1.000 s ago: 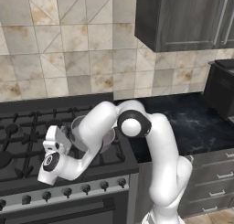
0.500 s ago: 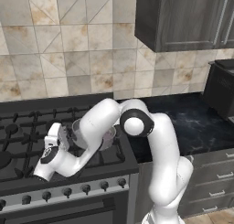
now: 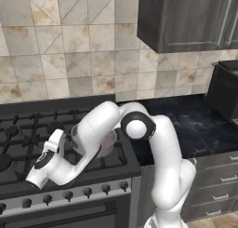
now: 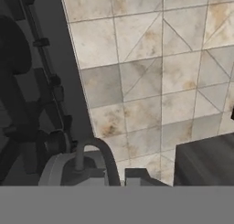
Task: Turn on the sink faucet. Then move the eggplant from the counter to the sink. Turn off the sink. Move the vegetable from the sink to the pot next to the stove. Finally move the pot to the front right burner.
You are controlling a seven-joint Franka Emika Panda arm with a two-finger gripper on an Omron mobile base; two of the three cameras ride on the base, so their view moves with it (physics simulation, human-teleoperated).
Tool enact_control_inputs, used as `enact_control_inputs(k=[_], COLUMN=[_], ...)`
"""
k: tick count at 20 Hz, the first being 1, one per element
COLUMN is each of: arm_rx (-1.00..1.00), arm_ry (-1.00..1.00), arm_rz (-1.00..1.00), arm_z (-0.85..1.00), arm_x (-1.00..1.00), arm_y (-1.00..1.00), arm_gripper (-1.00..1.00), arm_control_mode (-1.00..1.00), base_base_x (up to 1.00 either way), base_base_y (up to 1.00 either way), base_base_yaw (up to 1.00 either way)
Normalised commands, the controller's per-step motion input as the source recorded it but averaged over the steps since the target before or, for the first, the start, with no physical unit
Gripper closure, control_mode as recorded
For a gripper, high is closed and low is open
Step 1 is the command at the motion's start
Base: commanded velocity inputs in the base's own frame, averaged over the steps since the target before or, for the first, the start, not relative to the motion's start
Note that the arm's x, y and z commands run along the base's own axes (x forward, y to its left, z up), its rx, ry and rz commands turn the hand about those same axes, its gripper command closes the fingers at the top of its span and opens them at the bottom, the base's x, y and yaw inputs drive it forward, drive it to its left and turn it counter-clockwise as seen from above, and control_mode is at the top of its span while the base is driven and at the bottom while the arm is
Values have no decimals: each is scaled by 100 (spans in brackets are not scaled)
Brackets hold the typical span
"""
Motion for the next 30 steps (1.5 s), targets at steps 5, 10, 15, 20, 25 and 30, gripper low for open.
enact_control_inputs(k=[5, 10, 15, 20, 25, 30], arm_rx=[17, 15, 13, 14, 12, 6], arm_ry=[0, 0, 0, 0, 0, -2], arm_rz=[-10, -8, -4, 0, 0, 0], arm_z=[0, 0, -4, -14, -9, 0], arm_x=[-4, -9, -15, -2, 0, 3], arm_y=[8, 3, -1, -24, -26, 0], arm_gripper=[100, 100, 100, 100, 100, -100], arm_control_mode=[-100, -100, -100, -100, -100, -100], base_base_x=[0, 0, 0, 0, 0, 0], base_base_y=[0, 0, 0, 0, 0, 0], base_base_yaw=[0, 0, 0, 0, 0, 0])
